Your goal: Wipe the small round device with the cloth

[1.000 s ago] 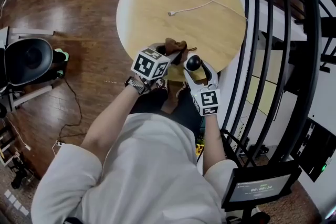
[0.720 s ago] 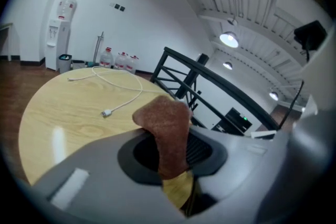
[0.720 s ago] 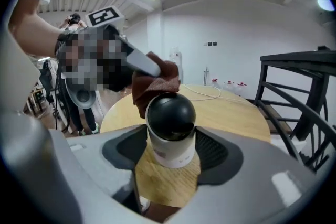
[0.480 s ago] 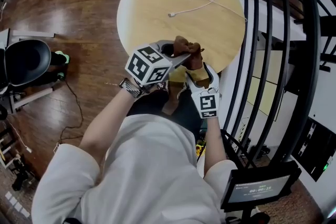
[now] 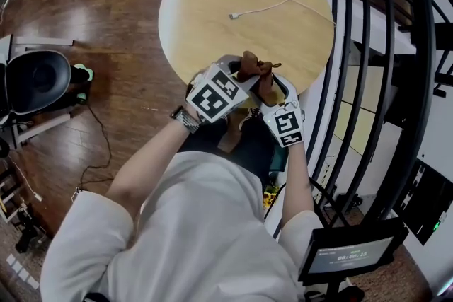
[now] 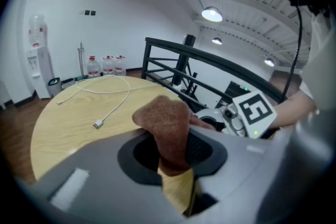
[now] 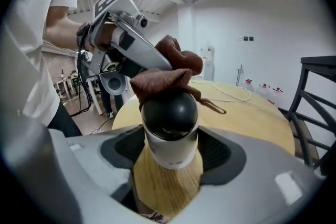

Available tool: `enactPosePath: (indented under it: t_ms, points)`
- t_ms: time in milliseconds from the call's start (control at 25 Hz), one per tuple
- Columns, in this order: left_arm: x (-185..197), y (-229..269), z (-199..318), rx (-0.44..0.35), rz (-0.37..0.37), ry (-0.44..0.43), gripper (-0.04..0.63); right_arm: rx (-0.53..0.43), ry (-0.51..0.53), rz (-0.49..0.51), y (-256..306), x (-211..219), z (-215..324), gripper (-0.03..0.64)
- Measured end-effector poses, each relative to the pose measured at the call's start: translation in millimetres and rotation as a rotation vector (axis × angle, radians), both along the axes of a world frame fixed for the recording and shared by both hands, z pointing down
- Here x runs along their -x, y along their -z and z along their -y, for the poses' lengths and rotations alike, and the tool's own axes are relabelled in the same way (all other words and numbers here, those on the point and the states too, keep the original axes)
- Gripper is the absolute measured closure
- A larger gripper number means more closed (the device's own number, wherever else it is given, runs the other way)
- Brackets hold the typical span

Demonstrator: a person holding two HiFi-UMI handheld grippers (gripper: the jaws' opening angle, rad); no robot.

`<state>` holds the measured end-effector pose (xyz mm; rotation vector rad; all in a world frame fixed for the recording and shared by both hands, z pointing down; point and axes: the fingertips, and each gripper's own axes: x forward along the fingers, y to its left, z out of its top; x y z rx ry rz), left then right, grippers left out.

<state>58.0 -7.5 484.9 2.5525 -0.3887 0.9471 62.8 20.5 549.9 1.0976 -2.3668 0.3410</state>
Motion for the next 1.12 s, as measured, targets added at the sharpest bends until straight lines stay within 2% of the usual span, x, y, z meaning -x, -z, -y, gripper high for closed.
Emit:
enactPosePath:
  t_ms: [120,240,360,600,920,1120]
  points:
    - [4,-5,10,-0.019,0.034,0.030,0.492,-0.007,-0.026,0.012,2,2,1,0.301]
    - [7,-11,16,0.006,0.021,0.063,0.492,-0.009,-0.031,0.016,3,3,0,0.301]
    - [14,-20,21,0.050,0.004,0.105,0.494,-0.014,-0.039,0.022,5,4,-2,0.301]
    - [28,-45,19,0.140,0.041,0.133,0.494,-0.021,-0.045,0.034,11,6,-5,0.301]
    - [33,-73,9,0.105,0.151,0.087,0.495,-0.027,-0.068,0.061,14,9,-6,0.301]
    - [31,-93,10,0.031,0.237,0.041,0.497,-0.031,-0.091,0.055,13,10,-6,0.301]
